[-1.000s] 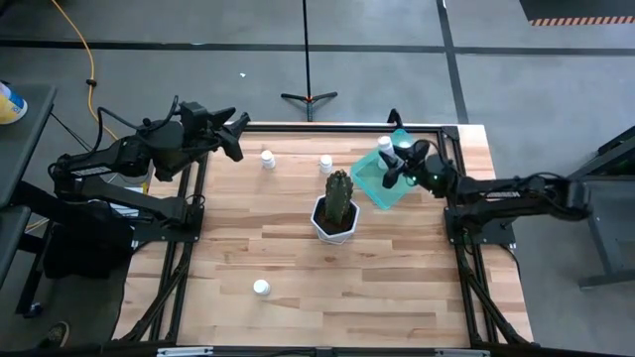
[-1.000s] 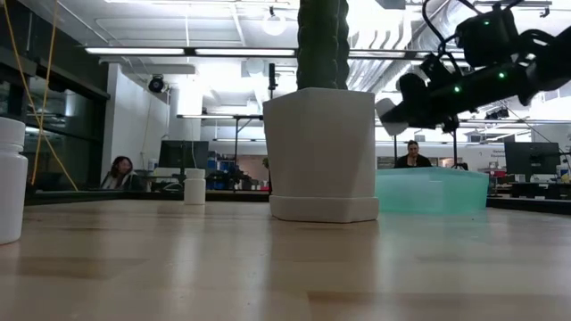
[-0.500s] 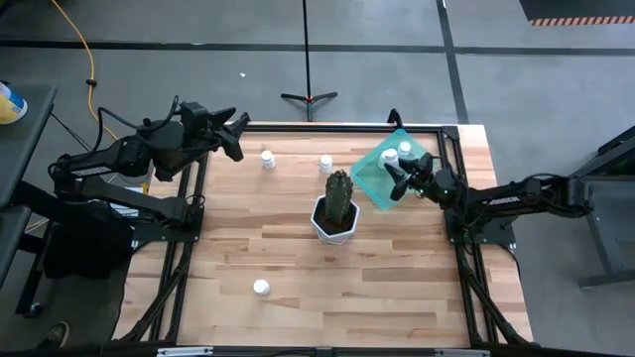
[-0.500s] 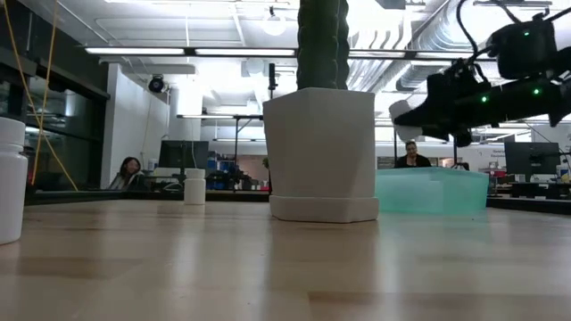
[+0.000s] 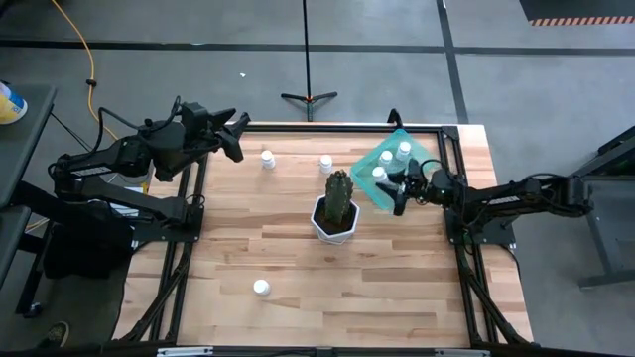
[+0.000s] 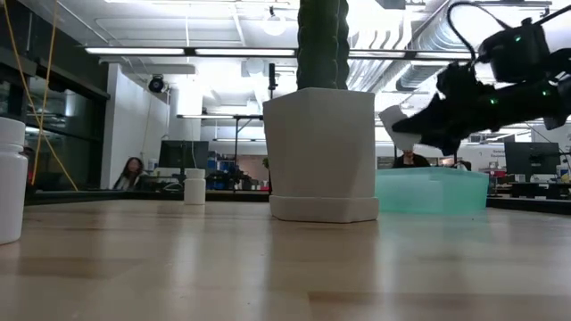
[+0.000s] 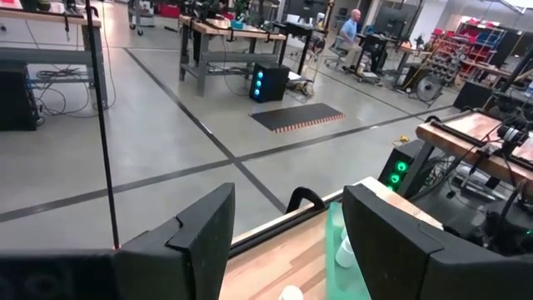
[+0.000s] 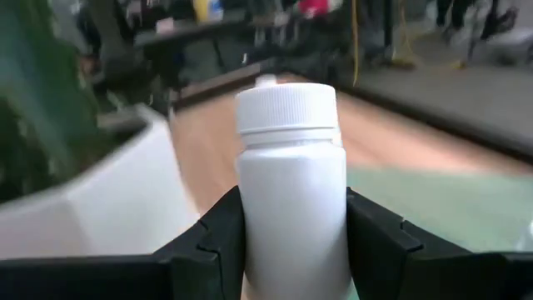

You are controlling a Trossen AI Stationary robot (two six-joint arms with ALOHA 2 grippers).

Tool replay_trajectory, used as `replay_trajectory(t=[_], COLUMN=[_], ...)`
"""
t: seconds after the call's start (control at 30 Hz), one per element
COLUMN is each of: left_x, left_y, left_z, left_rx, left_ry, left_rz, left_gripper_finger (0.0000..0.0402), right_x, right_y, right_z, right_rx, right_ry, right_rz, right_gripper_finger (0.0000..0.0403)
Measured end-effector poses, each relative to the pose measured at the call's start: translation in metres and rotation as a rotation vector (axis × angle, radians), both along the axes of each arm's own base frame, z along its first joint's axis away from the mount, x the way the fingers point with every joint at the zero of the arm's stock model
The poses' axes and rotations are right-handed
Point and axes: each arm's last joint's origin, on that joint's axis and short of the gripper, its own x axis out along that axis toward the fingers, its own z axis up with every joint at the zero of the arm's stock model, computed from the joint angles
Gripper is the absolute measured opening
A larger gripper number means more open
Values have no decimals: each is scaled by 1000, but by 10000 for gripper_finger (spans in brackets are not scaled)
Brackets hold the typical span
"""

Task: Pick and place pill bottles into a basket
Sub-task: Put the white medicine bottle into the blue bin

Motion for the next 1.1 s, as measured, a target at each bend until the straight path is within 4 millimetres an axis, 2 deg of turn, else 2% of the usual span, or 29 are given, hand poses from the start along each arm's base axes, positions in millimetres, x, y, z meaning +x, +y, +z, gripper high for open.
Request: replay_trajectory(t=[0.1,0.17,0.37,0.53,0.63,0.8,1.1], left_x=[0,0,-1,-1,-1,-1,-1], left_y=[0,0,0,0,0,0,0], left_z=[0,-1,-3,-4,-4,-4,-4], left_rx=[0,0,0,1,1,1,7], left_ry=[5,11,37,45,47,51,60], left_rz=[0,0,0,-1,-1,-1,0], left_gripper_finger=[254,254,254,254,254,254,254], right_x=[-2,-2,0,13,22,29,20], right_y=[-1,-3,-15,-33,-44,-50,-45], right_z=[-7,-4,27,50,57,46,14], right_rx=[25,4,-159,-233,-236,-179,-100], right_ry=[71,48,-184,-199,-205,-226,-156], right_rz=[-54,-93,-169,-195,-179,-149,-151], right_gripper_finger=[149,148,147,147,147,147,147])
